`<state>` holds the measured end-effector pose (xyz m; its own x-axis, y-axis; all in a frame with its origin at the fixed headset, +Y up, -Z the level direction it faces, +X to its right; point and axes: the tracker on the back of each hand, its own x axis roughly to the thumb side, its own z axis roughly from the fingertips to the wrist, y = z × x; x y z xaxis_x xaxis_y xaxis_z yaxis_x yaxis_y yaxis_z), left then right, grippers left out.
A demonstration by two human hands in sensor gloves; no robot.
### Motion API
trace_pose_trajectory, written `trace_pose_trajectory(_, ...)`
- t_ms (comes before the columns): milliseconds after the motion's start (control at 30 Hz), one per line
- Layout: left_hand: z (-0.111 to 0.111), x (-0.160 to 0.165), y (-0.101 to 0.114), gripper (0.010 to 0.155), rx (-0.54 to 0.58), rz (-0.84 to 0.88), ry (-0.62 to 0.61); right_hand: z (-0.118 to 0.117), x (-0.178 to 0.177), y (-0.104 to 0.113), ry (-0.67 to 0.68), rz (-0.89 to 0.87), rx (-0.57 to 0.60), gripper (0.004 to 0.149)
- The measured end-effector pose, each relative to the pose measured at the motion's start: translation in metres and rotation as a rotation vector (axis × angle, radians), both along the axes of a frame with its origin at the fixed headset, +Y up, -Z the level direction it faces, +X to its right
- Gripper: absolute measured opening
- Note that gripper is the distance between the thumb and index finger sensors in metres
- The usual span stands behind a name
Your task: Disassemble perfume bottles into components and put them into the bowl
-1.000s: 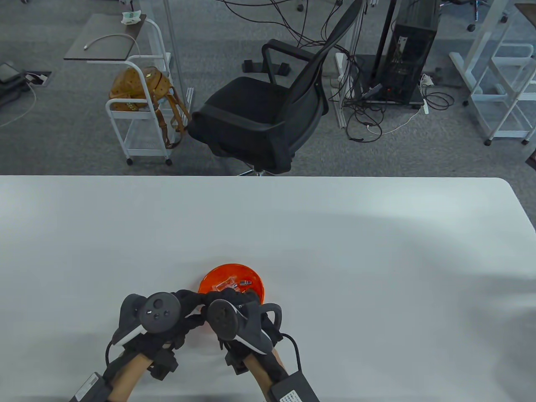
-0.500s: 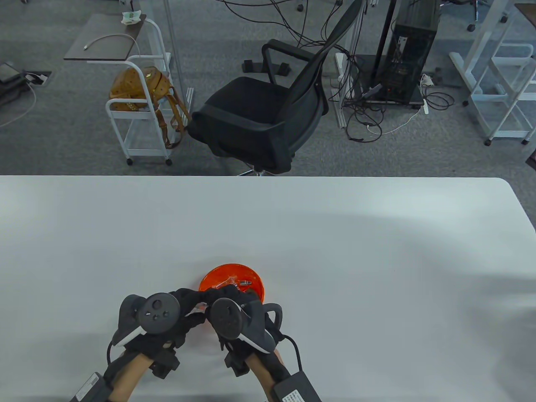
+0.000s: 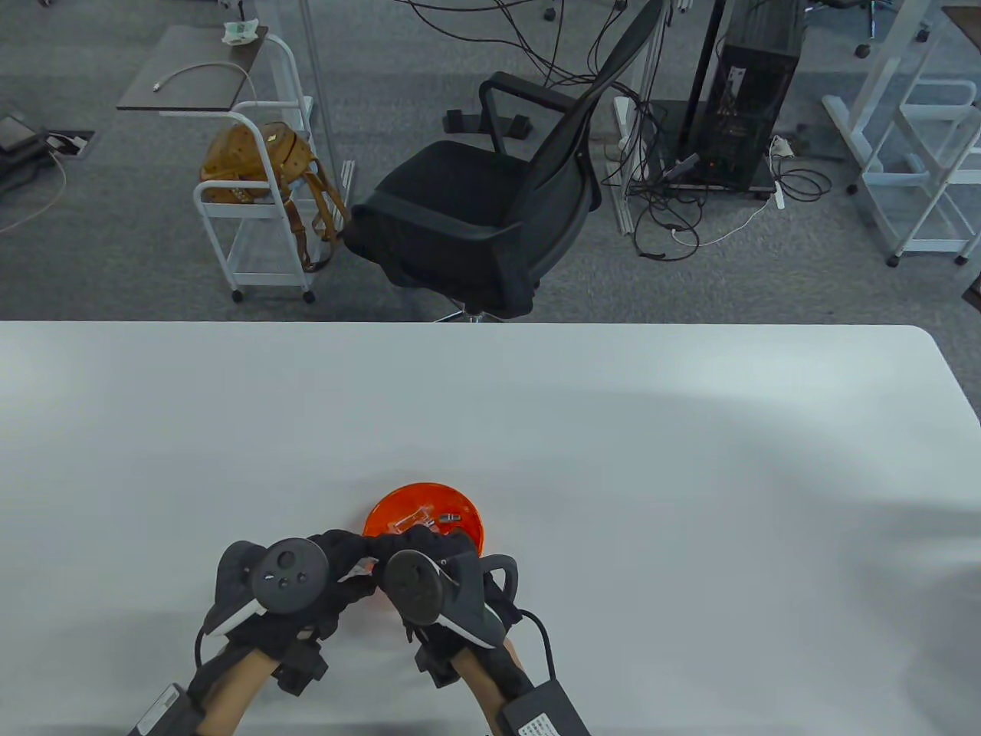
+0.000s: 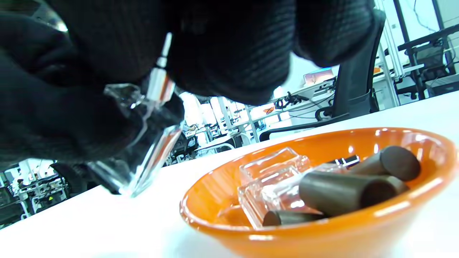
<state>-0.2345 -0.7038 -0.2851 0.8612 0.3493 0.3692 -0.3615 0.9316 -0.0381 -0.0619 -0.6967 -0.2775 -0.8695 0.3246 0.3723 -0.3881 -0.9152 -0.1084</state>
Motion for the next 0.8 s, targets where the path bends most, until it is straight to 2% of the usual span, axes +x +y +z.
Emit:
trace_pose_trajectory(200,0.0005,-0.0007,-0.0022,0.054,-0.020,-0.006,-0.018,-0.0009,-0.0002,-0.0002,-0.014,-0.006,0.023,0.042)
trace_pose_trajectory(300,0.0004,0.0009,-0.0019,0.054,-0.014,0.001,-0.019,-0.0014,0.0007,-0.0024,-0.007,0.010,0.015,0.043)
trace_pose_trajectory(367,-0.0009,-0.0013,-0.0015,0.054,-0.011,0.009,-0.004,-0.0007,-0.0001,-0.0014,-0.002,0.002,0.004,0.049)
trace_pose_trajectory(500,-0.0015,-0.0045,-0.0019,0.054,-0.023,0.025,-0.001,0.0008,-0.0026,0.0003,-0.022,0.029,0.063,0.045)
trace_pose_trajectory(600,-0.0004,-0.0024,-0.0019,0.054,-0.025,0.025,-0.014,0.0006,-0.0028,0.0001,-0.020,0.033,0.059,0.042)
trace_pose_trajectory(733,-0.0017,-0.0043,-0.0017,0.054,-0.023,0.041,0.004,0.0002,-0.0016,0.0004,-0.006,0.008,0.015,0.047)
trace_pose_trajectory(800,-0.0017,-0.0048,-0.0018,0.054,-0.025,0.034,0.003,-0.0003,-0.0008,0.0005,-0.015,0.010,0.038,0.045)
